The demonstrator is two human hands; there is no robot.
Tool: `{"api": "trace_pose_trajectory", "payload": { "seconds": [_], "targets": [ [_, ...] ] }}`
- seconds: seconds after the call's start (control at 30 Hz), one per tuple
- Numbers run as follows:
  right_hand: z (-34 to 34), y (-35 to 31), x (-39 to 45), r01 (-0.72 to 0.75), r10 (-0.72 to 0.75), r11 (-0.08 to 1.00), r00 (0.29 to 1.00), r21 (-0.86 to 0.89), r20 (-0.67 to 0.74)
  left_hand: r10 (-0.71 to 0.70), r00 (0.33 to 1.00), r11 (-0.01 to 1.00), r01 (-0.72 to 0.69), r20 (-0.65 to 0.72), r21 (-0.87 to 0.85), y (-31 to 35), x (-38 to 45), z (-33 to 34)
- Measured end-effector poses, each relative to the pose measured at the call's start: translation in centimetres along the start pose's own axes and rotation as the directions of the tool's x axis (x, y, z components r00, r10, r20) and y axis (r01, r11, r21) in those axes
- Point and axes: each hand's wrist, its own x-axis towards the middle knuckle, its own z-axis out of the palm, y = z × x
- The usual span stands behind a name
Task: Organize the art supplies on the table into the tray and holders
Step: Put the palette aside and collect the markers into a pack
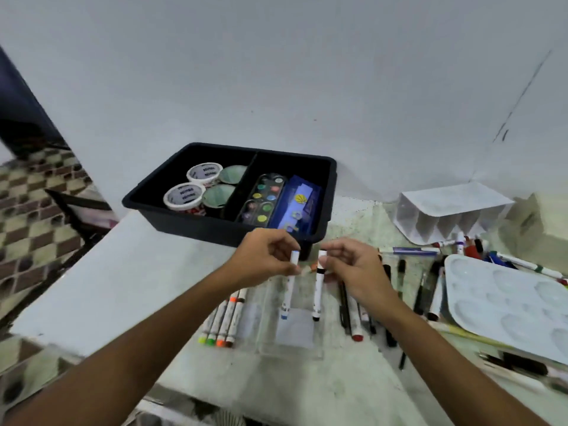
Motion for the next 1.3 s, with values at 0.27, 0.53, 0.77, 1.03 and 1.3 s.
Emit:
{"api": "trace_pose_trajectory", "payload": {
  "seconds": [0.27,0.53,0.77,1.03,1.3],
  "targets": [
    [9.0,1.5,0.3,-0.143,0.144,0.988,0.989,-0.051,0.026,-0.16,0.984,0.987,0.16,-0.083,-0.004,-5.1,-3.9,-4.9],
    [10.9,2.5,-0.2,-0.181,0.172,0.947,0.983,-0.266,-0.057,-0.124,0.991,0.988,0.129,-0.057,0.089,-7.4,-4.0,-4.4],
    [11.1,2.7,-0.7,-0.128,0.146,0.875,0.989,-0.467,0.003,-0.053,0.998,0.958,0.043,0.029,0.284,-7.5,-3.9,-3.5],
    [10.2,2.0,-1.2,0.028,0.116,0.719,0.98,-0.694,0.16,0.116,0.977,0.864,-0.189,0.181,0.467,-8.0,-4.7,-4.4],
    [10.2,1.4,-2.5,0.224,0.216,0.457,0.911,-0.861,0.352,0.112,0.94,0.736,-0.297,0.323,0.608,-8.6,-5.7,-4.8]
  ]
}}
